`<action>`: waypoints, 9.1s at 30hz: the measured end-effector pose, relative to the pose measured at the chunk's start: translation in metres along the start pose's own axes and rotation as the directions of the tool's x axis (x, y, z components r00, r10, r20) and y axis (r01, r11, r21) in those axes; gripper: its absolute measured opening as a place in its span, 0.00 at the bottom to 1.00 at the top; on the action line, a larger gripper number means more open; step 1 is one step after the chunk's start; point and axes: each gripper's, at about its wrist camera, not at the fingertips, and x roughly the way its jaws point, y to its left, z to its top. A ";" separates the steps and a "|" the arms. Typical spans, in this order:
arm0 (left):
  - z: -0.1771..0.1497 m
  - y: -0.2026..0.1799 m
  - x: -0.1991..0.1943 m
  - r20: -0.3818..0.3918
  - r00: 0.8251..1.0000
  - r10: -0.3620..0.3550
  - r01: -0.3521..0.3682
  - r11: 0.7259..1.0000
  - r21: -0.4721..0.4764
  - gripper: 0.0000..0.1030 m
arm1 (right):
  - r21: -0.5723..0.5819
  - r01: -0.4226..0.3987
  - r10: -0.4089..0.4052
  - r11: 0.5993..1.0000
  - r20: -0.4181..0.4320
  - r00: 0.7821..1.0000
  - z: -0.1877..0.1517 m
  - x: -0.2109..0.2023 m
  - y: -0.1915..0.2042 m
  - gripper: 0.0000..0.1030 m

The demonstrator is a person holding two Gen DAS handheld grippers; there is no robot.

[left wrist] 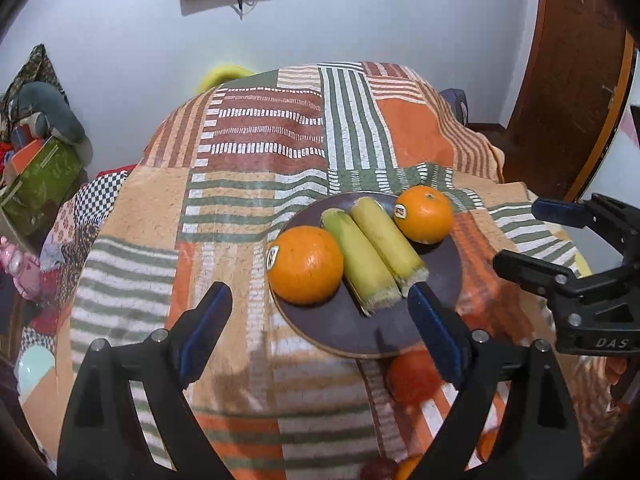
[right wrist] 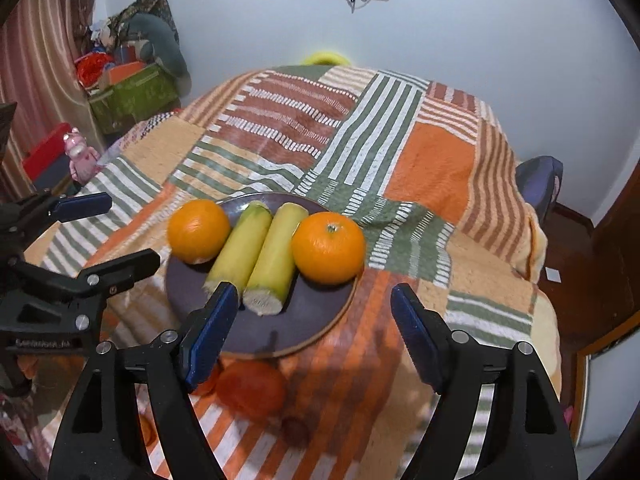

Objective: Organize fruits
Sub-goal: 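Grasp a red tomato with the left gripper while the right grasps another tomato, then lower both tomatoes onto the plate and open both grippers, then grasp the dark red plum with the right gripper while the left grasps a small orange, then place the plum and small orange on the plate and open both grippers, then grasp an orange with the right gripper while the left grasps another plum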

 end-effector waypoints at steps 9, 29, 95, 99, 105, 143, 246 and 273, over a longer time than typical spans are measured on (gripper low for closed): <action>-0.034 -0.009 -0.024 -0.037 0.998 -0.041 0.041 0.999 0.001 0.88 | 0.030 -0.006 0.006 1.000 -0.017 1.000 -0.033 -0.019 0.004 0.79; -0.074 -0.033 0.010 -0.150 0.978 -0.148 0.158 0.986 0.058 0.67 | 0.039 -0.143 0.148 0.989 -0.179 0.973 -0.066 0.041 0.020 0.62; -0.016 0.010 0.067 -0.147 0.972 -0.184 0.172 0.981 -0.090 0.43 | 0.065 -0.076 0.081 0.995 -0.087 0.993 -0.014 0.066 -0.013 0.46; -0.018 0.009 0.071 -0.165 0.968 -0.188 0.174 0.980 -0.095 0.43 | 0.071 -0.077 0.083 0.995 -0.093 0.992 -0.014 0.069 -0.013 0.46; -0.018 0.007 0.073 -0.178 0.969 -0.174 0.160 0.983 -0.089 0.47 | 0.081 -0.086 0.094 0.993 -0.111 0.989 -0.014 0.069 -0.014 0.47; -0.067 0.016 0.018 -0.150 0.977 -0.150 0.147 0.989 -0.030 0.63 | -0.054 -0.179 0.162 0.982 -0.229 0.960 -0.050 0.075 0.044 0.25; -0.035 -0.017 0.038 -0.118 0.966 -0.228 0.219 0.972 -0.083 0.46 | -0.044 -0.109 0.104 0.993 -0.103 0.989 -0.035 0.057 0.028 0.32; -0.078 -0.028 -0.085 -0.029 0.995 -0.100 0.101 0.994 0.043 0.57 | 0.040 -0.077 0.076 0.996 0.027 0.997 -0.086 -0.059 0.043 0.50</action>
